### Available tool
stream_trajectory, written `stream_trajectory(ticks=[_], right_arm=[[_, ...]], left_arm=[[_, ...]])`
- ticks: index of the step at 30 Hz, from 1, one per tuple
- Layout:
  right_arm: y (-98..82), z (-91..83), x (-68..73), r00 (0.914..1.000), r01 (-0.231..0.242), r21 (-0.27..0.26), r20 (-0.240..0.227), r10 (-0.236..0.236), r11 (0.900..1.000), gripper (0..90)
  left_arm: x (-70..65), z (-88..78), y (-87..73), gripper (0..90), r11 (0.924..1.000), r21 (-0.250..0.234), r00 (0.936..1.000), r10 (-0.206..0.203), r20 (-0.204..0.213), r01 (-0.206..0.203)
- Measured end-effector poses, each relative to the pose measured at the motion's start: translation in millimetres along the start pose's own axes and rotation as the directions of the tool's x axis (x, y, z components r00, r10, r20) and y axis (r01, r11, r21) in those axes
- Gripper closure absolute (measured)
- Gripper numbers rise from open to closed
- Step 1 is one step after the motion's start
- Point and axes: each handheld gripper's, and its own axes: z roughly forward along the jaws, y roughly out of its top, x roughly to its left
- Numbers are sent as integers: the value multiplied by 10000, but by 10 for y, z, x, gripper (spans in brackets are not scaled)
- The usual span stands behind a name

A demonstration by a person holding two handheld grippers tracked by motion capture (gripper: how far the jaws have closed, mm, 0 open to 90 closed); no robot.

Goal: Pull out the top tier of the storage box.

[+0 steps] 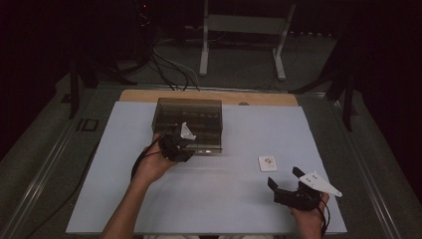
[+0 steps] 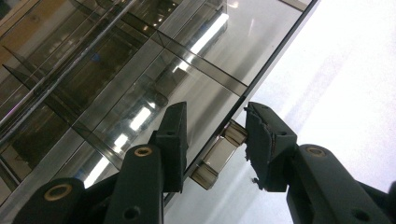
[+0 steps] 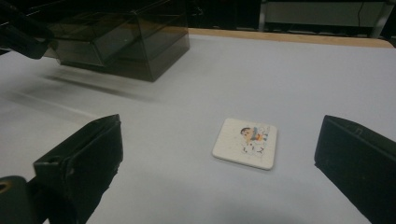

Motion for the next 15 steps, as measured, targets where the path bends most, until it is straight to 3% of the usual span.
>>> stream_trajectory(ticks=[8, 10, 13, 15], right_arm=[[0, -4, -4, 10000, 7, -6, 4, -7, 10000, 15], [0, -4, -5, 10000, -5, -9, -1, 5, 10000, 14], [1, -7, 1, 10000, 26, -28, -1, -26, 10000, 15], [1, -8, 1, 10000, 32, -37, -2, -32, 10000, 14]], left_arm=[[0, -4, -6, 620, 10000, -42, 10000, 1, -14, -1], [5, -12, -18, 601, 9997, -239, 9999, -109, 24, 109], [37, -56, -55, 478, 9942, -953, 9987, -470, 218, 489], [55, -88, -81, 383, 9906, -1196, 9978, -658, 122, 668]])
